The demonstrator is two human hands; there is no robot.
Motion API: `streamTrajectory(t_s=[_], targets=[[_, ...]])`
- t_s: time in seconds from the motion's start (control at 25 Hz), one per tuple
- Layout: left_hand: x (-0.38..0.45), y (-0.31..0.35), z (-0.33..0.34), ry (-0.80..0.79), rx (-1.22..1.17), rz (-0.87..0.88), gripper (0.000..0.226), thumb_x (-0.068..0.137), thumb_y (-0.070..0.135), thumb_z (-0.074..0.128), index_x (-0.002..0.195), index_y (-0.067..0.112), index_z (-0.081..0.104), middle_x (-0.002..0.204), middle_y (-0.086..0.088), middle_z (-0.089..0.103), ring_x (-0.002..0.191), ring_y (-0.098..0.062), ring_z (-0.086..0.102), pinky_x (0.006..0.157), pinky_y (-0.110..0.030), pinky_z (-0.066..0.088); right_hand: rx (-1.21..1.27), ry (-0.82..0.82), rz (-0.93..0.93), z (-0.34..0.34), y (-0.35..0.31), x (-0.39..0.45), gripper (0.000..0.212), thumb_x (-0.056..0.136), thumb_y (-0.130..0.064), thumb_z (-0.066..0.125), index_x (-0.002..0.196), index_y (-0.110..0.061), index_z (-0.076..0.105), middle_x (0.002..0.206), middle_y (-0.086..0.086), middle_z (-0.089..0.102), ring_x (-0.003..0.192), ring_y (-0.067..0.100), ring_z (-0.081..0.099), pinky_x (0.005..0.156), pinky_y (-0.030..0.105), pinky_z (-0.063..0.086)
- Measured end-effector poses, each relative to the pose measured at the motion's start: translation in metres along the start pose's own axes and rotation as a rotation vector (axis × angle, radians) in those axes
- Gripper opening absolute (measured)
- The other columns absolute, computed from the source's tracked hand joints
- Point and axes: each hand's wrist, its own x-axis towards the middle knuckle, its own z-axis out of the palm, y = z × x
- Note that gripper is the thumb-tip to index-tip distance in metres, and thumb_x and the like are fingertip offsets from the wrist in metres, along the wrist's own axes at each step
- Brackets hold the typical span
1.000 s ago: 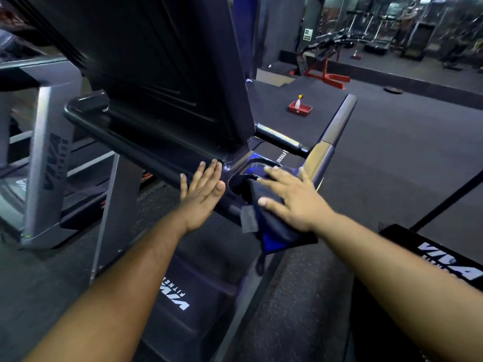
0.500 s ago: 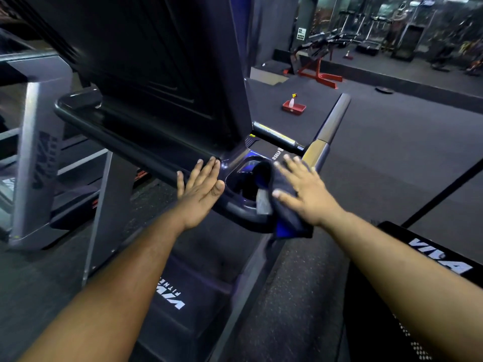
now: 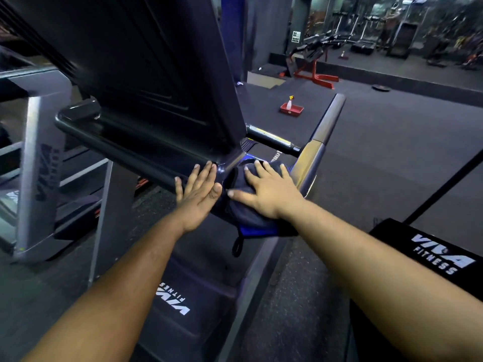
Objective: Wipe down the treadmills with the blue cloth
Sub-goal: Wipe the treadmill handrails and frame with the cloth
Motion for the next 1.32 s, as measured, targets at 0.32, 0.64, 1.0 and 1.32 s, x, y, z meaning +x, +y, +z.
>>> streamTrajectory(t_s=[0.32, 0.64, 1.0, 1.32], targets=[[-0.003, 0.001, -0.001, -0.002, -0.012, -0.006, 0.112, 0.061, 0.096, -0.015, 0.155, 0.037, -0.003, 0.154, 0.031, -0.015, 0.141, 0.008, -0.026, 0.11, -0.034, -0.031, 0.035, 0.24, -0.254, 0.017, -0.018, -0.023, 0.082, 0.091, -0.069, 0.034, 0.151, -0.012, 0.032, 0.145, 0.008, 0.053, 0.133, 0.028, 0.048, 0.115, 0.043, 0.029], [-0.007, 0.015, 0.003, 0.058, 0.123, -0.047, 0.114, 0.065, 0.095, -0.012, 0.157, 0.028, -0.006, 0.165, 0.011, -0.014, 0.147, -0.005, -0.023, 0.118, -0.051, -0.019, 0.229, 0.313, -0.098, 0.016, 0.08, -0.01, 0.081, 0.088, -0.075, 0.026, 0.146, -0.021, 0.046, 0.155, 0.0, 0.041, 0.146, 0.018, 0.031, 0.118, 0.062, 0.013], [0.008, 0.102, 0.032, 0.061, 0.415, 0.15, 0.116, 0.066, 0.091, -0.015, 0.158, 0.021, -0.005, 0.165, 0.004, -0.015, 0.15, -0.008, -0.016, 0.119, -0.054, -0.013, 0.324, 0.302, -0.15, 0.043, 0.112, -0.035, 0.085, 0.086, -0.064, 0.035, 0.157, -0.022, 0.017, 0.166, -0.003, 0.014, 0.153, 0.013, 0.002, 0.122, 0.056, 0.0], [0.053, 0.148, 0.069, -0.009, 0.473, -0.038, 0.117, 0.062, 0.093, -0.014, 0.157, 0.024, -0.01, 0.166, 0.004, -0.012, 0.152, -0.009, -0.01, 0.12, -0.056, -0.009, 0.275, 0.211, -0.197, 0.029, 0.139, 0.016, 0.069, 0.097, -0.053, 0.032, 0.156, -0.017, 0.023, 0.166, -0.001, 0.014, 0.153, 0.017, 0.0, 0.121, 0.058, -0.003]])
